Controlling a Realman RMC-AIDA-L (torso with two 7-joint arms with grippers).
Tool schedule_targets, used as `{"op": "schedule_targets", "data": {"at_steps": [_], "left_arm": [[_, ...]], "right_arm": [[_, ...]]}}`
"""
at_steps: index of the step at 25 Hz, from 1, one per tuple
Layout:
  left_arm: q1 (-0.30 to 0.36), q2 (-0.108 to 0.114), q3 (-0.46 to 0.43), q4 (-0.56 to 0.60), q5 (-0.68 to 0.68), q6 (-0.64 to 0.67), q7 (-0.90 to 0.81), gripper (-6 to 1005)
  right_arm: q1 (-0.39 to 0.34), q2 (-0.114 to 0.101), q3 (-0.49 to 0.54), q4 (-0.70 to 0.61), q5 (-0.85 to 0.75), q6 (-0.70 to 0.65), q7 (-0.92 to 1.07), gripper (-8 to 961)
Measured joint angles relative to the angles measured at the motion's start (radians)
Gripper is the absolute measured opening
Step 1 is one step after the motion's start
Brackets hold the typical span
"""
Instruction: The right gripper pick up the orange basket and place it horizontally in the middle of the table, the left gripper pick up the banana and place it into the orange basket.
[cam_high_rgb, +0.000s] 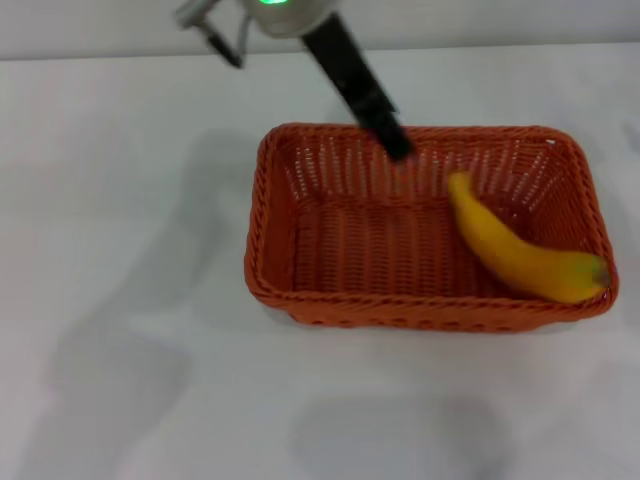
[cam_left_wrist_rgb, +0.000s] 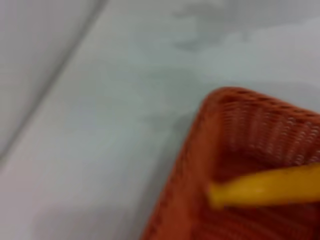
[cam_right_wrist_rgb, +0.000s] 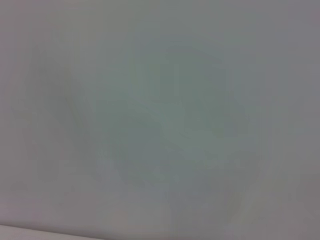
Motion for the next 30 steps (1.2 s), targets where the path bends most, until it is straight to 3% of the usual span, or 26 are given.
{"op": "schedule_targets", "data": {"at_steps": [5, 7, 11, 15, 18, 21, 30], "left_arm": [[0.220, 0.002, -0.007, -0.257, -0.040, 0.055, 0.033, 893], [0.353, 0.002, -0.041, -0.366, -0.105, 0.084, 0.076, 893], [0.559, 0.002, -0.119, -0.467, -0.253, 0.140, 0.170, 894], [0.756, 0.000, -0.220, -0.491, -0.460, 0.200, 0.325, 895], [0.887, -0.004, -0.288, -0.461, -0.618, 0.244, 0.468, 894], [0.966, -0.007, -0.351, -0.384, -0.766, 0.255, 0.589, 894], [1.070, -0.010, -0.515, 0.064, -1.230, 0.201, 1.072, 894]], "right_arm": [[-0.028, 0.002, 0.001, 0.026, 0.069, -0.015, -0.042, 800], [-0.045, 0.001, 0.001, 0.052, 0.119, -0.016, -0.076, 800], [-0.080, 0.002, 0.002, 0.079, 0.198, -0.022, -0.140, 800], [-0.121, 0.005, 0.001, 0.133, 0.294, -0.024, -0.232, 800], [-0.134, 0.005, 0.002, 0.180, 0.329, -0.027, -0.303, 800], [-0.139, 0.005, 0.014, 0.226, 0.351, -0.039, -0.394, 800], [-0.143, 0.002, 0.153, 0.447, 0.501, -0.003, -0.714, 800]]}}
